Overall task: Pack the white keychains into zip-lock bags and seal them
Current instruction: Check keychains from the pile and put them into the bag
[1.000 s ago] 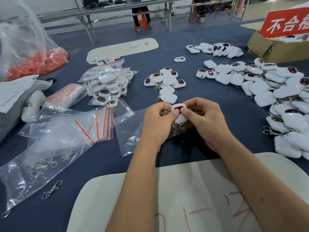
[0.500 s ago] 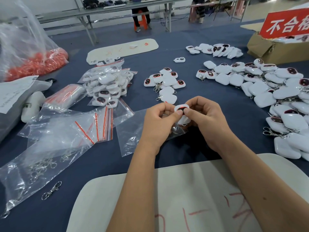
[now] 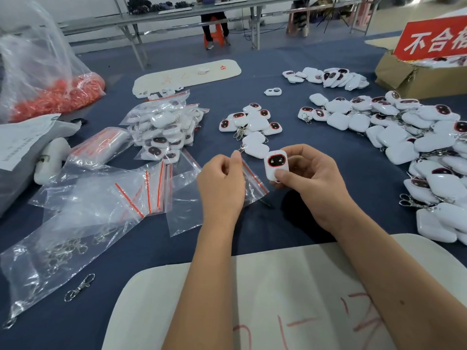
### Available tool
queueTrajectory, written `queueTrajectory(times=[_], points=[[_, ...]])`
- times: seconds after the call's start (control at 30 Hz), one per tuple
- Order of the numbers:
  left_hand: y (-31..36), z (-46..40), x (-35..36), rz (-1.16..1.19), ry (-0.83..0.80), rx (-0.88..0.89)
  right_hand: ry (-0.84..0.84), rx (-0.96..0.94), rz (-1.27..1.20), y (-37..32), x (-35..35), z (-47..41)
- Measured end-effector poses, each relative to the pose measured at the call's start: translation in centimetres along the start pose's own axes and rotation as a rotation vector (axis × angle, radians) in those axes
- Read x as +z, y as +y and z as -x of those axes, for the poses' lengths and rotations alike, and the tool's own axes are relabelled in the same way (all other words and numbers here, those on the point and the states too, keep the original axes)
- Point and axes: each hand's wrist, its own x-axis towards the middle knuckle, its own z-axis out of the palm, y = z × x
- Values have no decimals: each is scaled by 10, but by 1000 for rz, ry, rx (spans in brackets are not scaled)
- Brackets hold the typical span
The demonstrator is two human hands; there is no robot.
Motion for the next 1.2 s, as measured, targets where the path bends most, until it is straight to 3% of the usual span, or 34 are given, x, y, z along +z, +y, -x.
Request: queueTrajectory(times=[0.13, 0.37, 0.57, 0.8, 0.97, 1.2], points=[[6, 7, 1, -236, 240, 56, 61, 0, 12, 2, 0, -1], [10, 12, 10, -606, 126, 8, 77, 12, 19, 3, 2, -2], [10, 9, 0, -406, 43, 11, 72, -7, 39, 0, 1, 0], [10, 11, 5, -345, -33, 124, 107, -7, 44, -2, 3, 2], [10, 12, 6, -245, -17, 193, 158, -87, 352, 2, 7, 2], [14, 13, 3, -191, 1, 383, 158, -157, 589, 2, 13, 4]])
